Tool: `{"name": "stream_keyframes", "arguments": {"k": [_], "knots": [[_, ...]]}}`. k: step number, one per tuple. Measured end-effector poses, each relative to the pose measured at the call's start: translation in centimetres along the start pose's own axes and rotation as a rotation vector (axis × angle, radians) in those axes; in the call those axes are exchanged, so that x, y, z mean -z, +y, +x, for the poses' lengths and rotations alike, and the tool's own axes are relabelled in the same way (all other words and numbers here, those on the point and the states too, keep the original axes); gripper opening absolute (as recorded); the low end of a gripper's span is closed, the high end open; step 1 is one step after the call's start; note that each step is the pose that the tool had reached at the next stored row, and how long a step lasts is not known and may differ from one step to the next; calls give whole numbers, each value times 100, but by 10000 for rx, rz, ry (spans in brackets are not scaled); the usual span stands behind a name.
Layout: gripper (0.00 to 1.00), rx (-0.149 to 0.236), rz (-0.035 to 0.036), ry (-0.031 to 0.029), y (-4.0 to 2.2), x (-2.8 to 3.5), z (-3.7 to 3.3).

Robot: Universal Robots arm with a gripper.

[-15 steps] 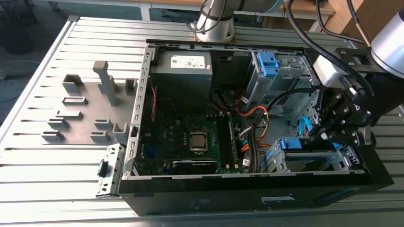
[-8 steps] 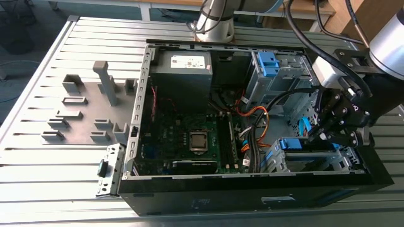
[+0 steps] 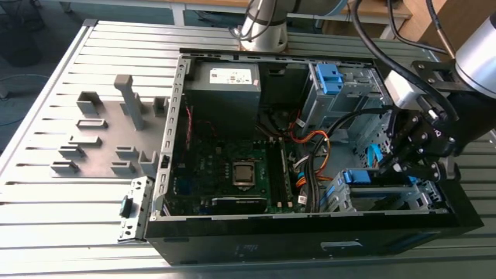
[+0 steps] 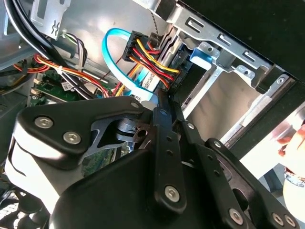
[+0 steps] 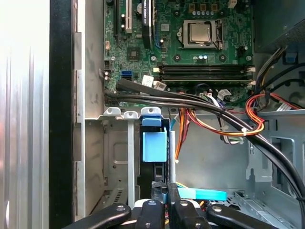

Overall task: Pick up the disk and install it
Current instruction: 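Insert the second disk wire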

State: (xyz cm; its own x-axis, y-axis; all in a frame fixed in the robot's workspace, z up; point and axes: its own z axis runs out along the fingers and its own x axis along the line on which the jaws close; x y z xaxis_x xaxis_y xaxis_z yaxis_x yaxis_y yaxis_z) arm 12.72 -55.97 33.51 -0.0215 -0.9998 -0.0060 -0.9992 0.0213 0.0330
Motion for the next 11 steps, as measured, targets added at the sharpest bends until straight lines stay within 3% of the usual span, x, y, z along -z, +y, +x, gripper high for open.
{"name": "stream_keyframes", "arguments": {"k": [4,11], "knots": [[16,19,-4,-21,2,36,1],[16,74,-6,-112,1,29,31]]}}
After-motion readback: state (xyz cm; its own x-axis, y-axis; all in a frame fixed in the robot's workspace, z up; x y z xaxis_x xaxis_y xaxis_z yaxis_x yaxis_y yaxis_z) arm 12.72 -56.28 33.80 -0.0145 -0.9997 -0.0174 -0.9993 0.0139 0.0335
